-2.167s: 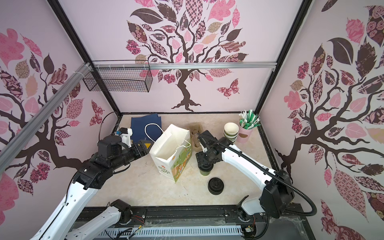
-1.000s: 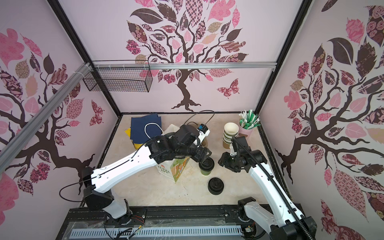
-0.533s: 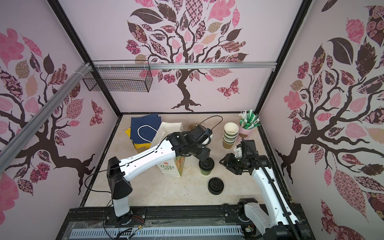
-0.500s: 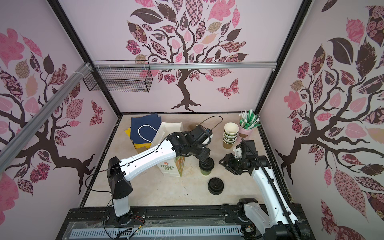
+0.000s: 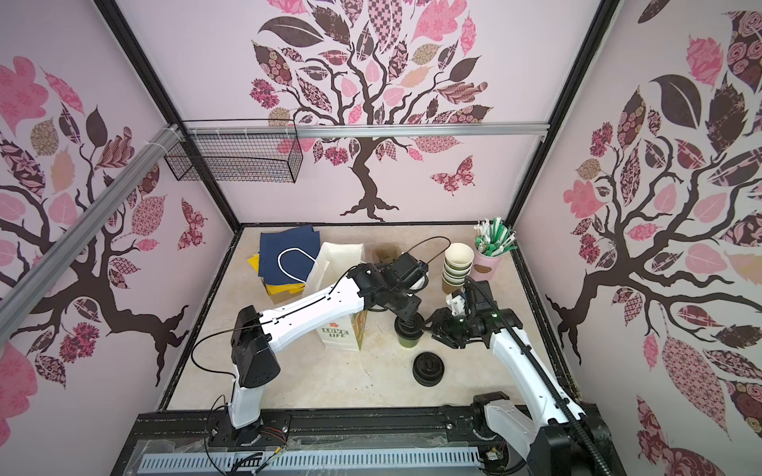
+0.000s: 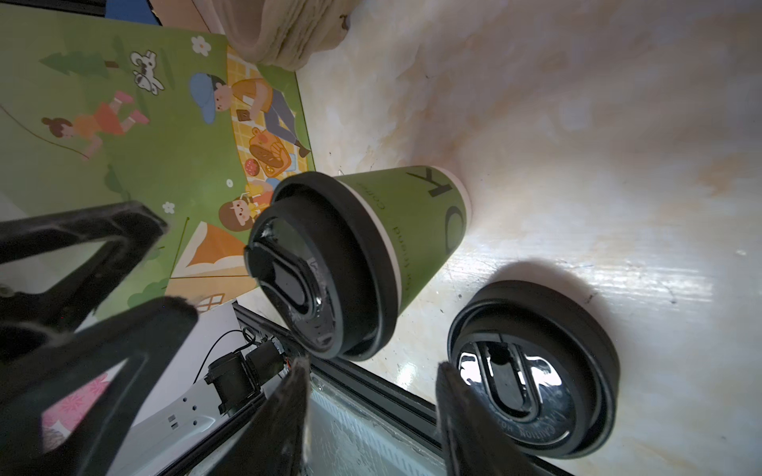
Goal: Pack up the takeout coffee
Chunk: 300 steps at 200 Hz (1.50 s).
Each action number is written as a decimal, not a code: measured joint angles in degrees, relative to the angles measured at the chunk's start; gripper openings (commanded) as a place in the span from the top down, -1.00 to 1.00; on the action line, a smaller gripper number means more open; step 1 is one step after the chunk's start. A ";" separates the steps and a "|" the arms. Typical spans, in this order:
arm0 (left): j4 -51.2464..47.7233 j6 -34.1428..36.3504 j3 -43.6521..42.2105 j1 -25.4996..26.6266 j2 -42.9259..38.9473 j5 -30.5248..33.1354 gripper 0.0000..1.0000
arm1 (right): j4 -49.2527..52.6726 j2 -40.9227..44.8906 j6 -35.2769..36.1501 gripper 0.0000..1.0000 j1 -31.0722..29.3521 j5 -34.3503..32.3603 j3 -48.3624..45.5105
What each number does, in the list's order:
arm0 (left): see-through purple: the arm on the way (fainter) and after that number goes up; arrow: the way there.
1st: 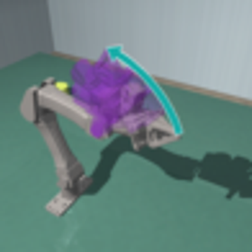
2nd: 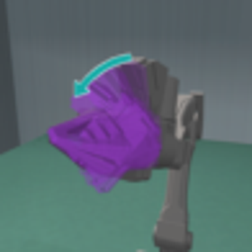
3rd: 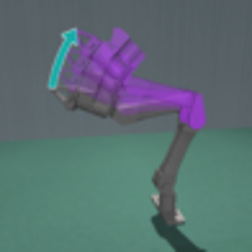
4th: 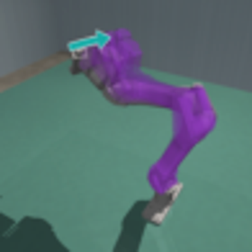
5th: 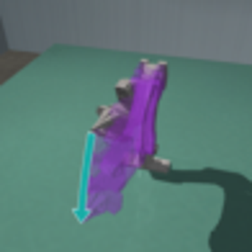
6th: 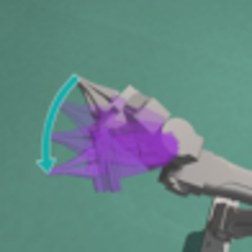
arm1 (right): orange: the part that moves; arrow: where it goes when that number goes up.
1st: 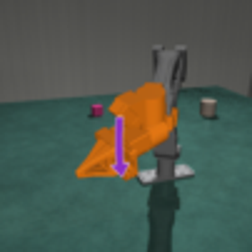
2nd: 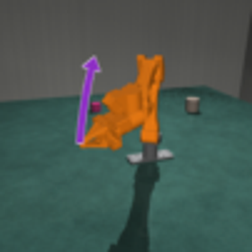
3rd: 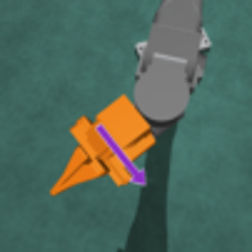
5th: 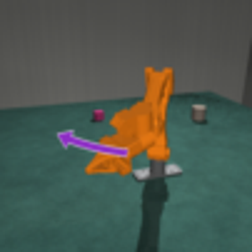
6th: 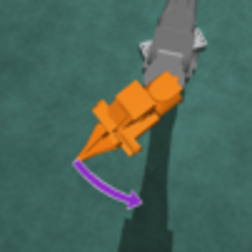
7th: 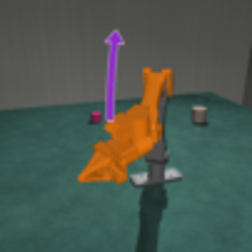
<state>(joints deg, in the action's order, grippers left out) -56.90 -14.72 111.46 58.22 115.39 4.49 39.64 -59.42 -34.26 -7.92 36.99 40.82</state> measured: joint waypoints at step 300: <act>-0.63 0.24 -2.51 -0.55 2.58 -2.49 0.34 | -5.35 -1.18 1.07 0.02 -0.44 1.09 -0.57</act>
<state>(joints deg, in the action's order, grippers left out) -57.54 -14.48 108.95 57.67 117.97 2.00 34.28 -60.60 -33.19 -8.36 38.09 40.25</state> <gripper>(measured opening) 0.329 0.499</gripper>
